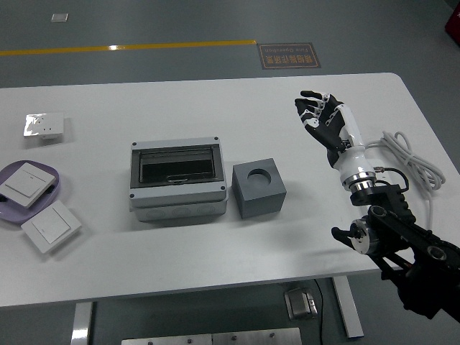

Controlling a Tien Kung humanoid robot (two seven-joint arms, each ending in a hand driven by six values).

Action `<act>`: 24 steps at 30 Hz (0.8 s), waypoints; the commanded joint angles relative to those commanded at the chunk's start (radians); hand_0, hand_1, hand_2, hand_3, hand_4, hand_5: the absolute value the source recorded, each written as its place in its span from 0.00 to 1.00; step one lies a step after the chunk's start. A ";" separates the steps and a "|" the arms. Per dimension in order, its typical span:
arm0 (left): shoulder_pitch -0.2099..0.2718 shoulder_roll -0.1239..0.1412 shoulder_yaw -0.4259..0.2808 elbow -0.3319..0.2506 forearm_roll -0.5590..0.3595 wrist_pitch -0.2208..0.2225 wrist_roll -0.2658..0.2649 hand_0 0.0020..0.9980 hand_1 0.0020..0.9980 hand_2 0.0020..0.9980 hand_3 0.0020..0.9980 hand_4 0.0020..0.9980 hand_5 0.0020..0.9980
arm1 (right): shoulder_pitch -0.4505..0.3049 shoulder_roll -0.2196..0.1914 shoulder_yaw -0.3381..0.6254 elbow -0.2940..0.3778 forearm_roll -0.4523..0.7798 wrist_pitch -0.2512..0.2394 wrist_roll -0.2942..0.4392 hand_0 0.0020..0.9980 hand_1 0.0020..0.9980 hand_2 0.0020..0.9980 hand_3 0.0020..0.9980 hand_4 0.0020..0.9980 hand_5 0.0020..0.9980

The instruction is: Pick up the cylinder from the cube,place it in the box,flap close box

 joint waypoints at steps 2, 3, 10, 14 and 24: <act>0.000 0.000 0.001 0.000 -0.001 0.000 0.000 0.62 0.65 0.65 0.69 0.75 0.23 | -0.001 0.000 -0.001 0.000 0.000 0.000 0.000 0.74 0.68 0.58 0.59 0.65 0.20; 0.001 0.000 0.003 0.000 -0.002 -0.001 0.001 0.62 0.66 0.65 0.68 0.75 0.23 | -0.001 0.000 -0.001 0.000 0.000 0.000 0.000 0.74 0.68 0.58 0.59 0.65 0.20; 0.003 0.004 0.012 0.001 -0.010 -0.002 0.001 0.62 0.66 0.65 0.69 0.75 0.23 | -0.003 -0.001 0.002 0.001 -0.002 -0.001 -0.001 0.75 0.68 0.58 0.59 0.65 0.20; 0.000 0.006 0.009 0.000 -0.006 -0.002 0.000 0.62 0.66 0.65 0.69 0.75 0.23 | -0.003 -0.002 0.002 0.002 -0.003 -0.001 -0.001 0.75 0.68 0.58 0.59 0.65 0.20; 0.009 0.008 0.005 0.000 -0.010 0.000 0.001 0.62 0.66 0.65 0.69 0.75 0.23 | -0.010 -0.002 0.008 0.005 -0.004 -0.001 -0.001 0.75 0.68 0.58 0.58 0.65 0.20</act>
